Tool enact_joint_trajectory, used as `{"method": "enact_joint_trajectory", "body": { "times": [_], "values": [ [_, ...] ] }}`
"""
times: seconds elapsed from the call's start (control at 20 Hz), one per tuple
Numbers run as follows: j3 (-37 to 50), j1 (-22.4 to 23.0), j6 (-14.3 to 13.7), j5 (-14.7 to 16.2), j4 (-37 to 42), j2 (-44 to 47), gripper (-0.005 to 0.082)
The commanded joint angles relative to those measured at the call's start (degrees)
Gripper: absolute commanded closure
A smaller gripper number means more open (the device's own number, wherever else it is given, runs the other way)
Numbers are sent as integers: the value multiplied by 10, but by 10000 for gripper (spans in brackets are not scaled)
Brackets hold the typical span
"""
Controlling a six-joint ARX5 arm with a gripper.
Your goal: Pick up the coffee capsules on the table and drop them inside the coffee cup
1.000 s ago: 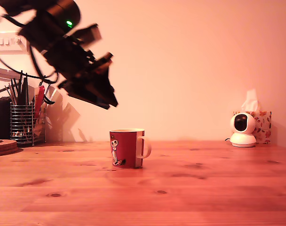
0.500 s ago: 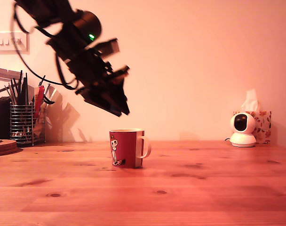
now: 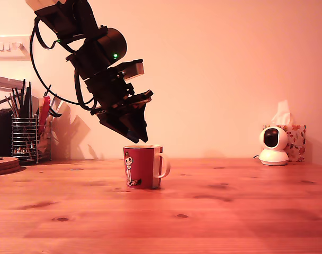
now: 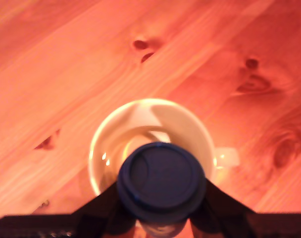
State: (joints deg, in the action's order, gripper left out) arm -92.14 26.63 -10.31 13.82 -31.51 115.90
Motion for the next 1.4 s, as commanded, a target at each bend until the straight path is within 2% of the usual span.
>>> {"method": "enact_joint_trajectory", "body": {
  "times": [0.0, 0.15, 0.2, 0.3, 0.45, 0.9, 0.95, 1.05, 1.1, 1.25, 1.35],
  "values": [
    [-1, 2, -3, 0, -1, 11, 659],
    [-1, 2, -9, 0, 0, 11, 645],
    [-1, 2, -14, 1, 0, 11, 604],
    [-1, 2, -14, 0, 0, 11, 494],
    [-1, 2, -21, 2, -5, 11, 224],
    [-2, 2, -22, 0, -10, 11, 221],
    [-2, 2, -22, 0, -12, 11, 229],
    [-10, 2, -22, 1, -24, 11, 336],
    [-16, 2, -22, 1, -32, 11, 424],
    [-36, 2, -22, 2, -60, 9, 764],
    [-37, 0, -21, 2, -68, 0, 789]
  ]
}}
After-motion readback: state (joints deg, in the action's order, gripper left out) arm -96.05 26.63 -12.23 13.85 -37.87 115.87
